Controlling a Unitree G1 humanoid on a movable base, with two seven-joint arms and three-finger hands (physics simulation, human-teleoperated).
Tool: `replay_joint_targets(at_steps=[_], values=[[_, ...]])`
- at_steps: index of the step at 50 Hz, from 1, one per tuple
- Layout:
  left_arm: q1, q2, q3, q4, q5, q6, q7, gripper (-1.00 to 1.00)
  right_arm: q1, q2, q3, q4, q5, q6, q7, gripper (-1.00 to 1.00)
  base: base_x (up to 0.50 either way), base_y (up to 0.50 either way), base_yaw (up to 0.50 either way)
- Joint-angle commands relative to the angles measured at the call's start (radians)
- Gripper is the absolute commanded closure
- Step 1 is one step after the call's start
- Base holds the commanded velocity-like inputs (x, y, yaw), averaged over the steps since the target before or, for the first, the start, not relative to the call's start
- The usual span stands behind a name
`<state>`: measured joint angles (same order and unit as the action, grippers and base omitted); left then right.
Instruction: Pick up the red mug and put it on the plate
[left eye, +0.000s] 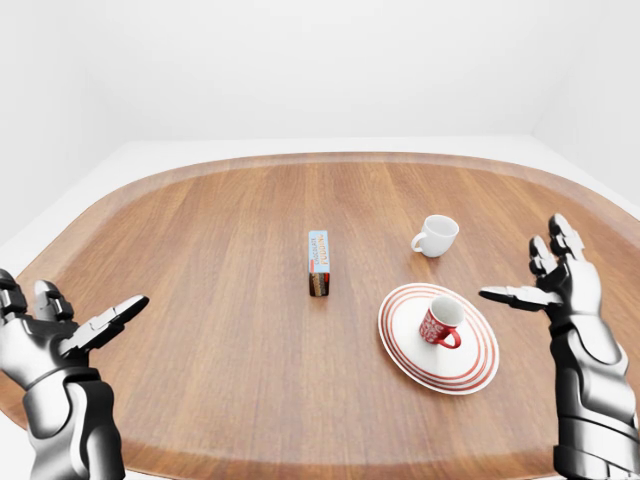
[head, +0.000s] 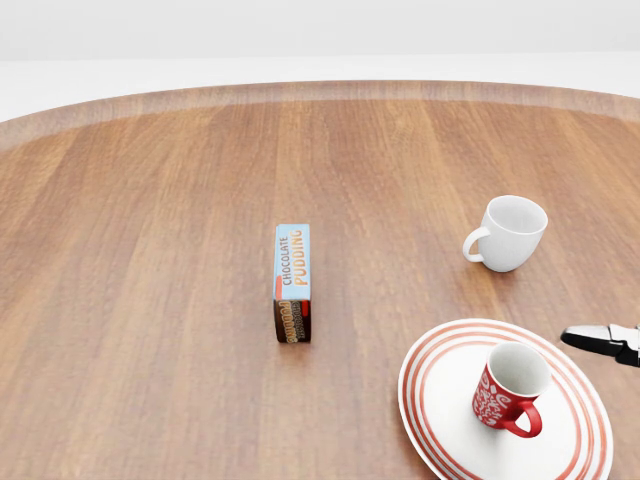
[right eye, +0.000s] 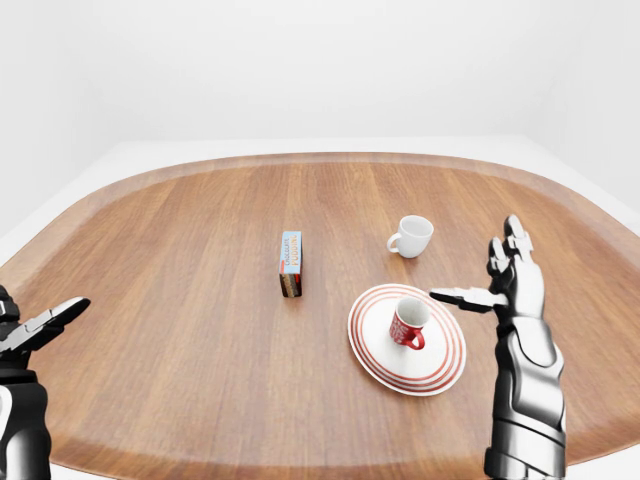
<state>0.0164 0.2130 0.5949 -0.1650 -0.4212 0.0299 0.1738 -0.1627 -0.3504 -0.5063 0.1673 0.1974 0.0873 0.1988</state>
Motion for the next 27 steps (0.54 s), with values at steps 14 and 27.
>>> replay_joint_targets(at_steps=[14, 27], values=[[0.0, -0.004, 0.001, 0.001, 0.002, -0.003, -0.006, -1.0, 0.056, 0.015, -0.123, -0.753, 0.029, 0.0, 0.037, -1.0, 0.0, 0.0, 0.0], [-0.01, 0.006, -0.013, 0.06, 0.003, -0.049, -0.012, -1.0, 0.052, 0.02, -0.107, -0.762, 0.025, 0.0, 0.033, -1.0, 0.0, 0.0, 0.0]])
